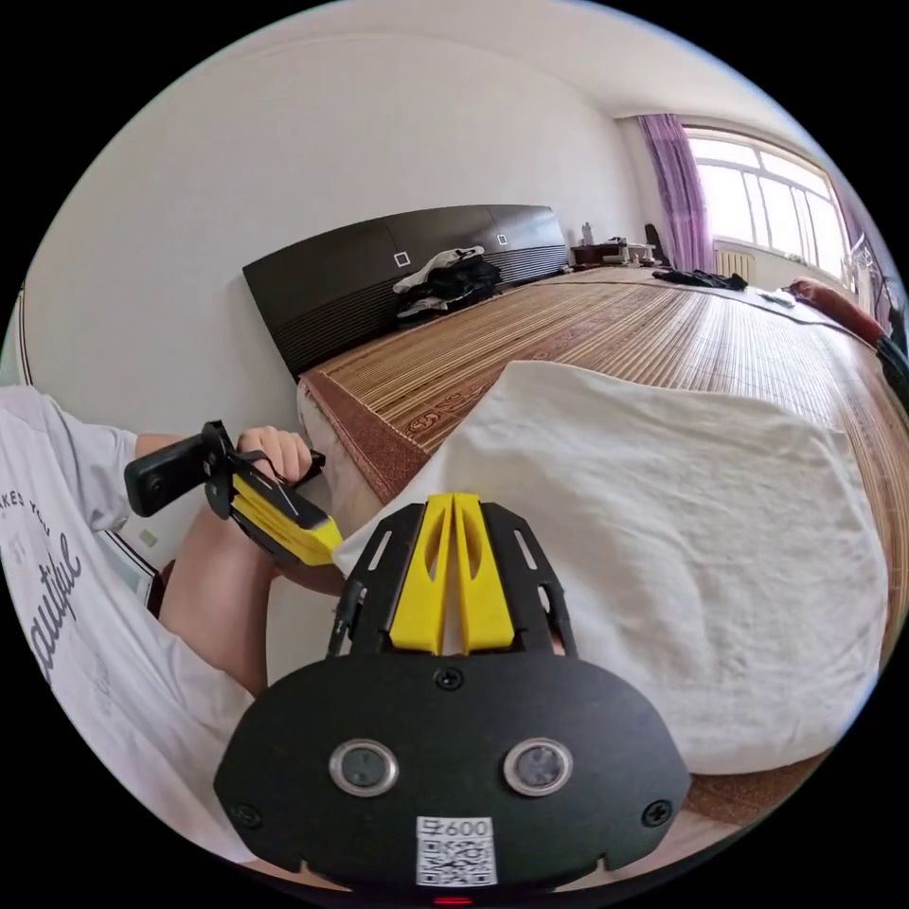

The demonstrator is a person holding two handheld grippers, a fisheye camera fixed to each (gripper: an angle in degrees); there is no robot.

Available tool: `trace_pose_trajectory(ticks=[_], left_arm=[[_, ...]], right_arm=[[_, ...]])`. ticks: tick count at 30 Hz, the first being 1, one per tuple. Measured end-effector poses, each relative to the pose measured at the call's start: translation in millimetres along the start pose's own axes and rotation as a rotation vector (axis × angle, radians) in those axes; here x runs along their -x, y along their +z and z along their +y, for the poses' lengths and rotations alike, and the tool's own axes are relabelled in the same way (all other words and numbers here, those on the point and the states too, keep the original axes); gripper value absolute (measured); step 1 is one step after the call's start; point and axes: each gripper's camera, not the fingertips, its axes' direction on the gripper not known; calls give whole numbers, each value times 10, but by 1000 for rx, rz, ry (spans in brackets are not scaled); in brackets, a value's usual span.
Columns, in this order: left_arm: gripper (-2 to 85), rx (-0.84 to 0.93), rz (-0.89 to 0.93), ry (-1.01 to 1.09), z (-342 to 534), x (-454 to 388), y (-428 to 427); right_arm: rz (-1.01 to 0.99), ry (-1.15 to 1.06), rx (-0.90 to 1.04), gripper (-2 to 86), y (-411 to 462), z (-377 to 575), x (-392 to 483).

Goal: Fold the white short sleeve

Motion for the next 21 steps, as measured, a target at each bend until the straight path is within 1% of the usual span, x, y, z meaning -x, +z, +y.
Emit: trace_pose_trajectory(ticks=[1, 2, 3, 5, 6, 8, 9, 10, 13, 16, 18, 20, 21], left_arm=[[12, -13, 28, 20, -26, -23, -49], [13, -64, 113, 50, -84, -80, -193], [15, -49, 129, 61, -186, -160, -301], [21, 74, 74, 90, -371, -291, -369], [29, 163, -17, 72, -490, -328, -384], [52, 201, -118, 28, -661, -326, -472], [72, 198, -139, 23, -781, -331, -532], [82, 213, -166, 47, -920, -370, -561], [92, 271, -278, 140, -1192, -522, -537], [71, 413, -420, 322, -1545, -774, -370], [50, 493, -434, 347, -1686, -815, -316], [41, 506, -436, 310, -1795, -780, -398], [37, 498, -417, 273, -1844, -736, -483]], right_arm=[[-18, 22, -8, -8, -12, 15, -37], [-22, 26, -12, -8, -20, 23, -37], [-17, 22, -14, -8, -24, 26, -16], [34, -32, -37, -8, -65, 56, 160], [49, -47, -46, -8, -83, 71, 215], [82, -68, -103, -8, -211, 155, 419], [75, -86, -117, -8, -249, 186, 478], [69, -121, -137, -7, -320, 251, 595], [153, -154, -198, -4, -547, 419, 864], [232, -255, -223, 10, -770, 531, 1152], [288, -339, -186, 29, -832, 545, 1352], [350, -461, -121, 51, -842, 535, 1646], [341, -488, -111, 55, -842, 530, 1710]])
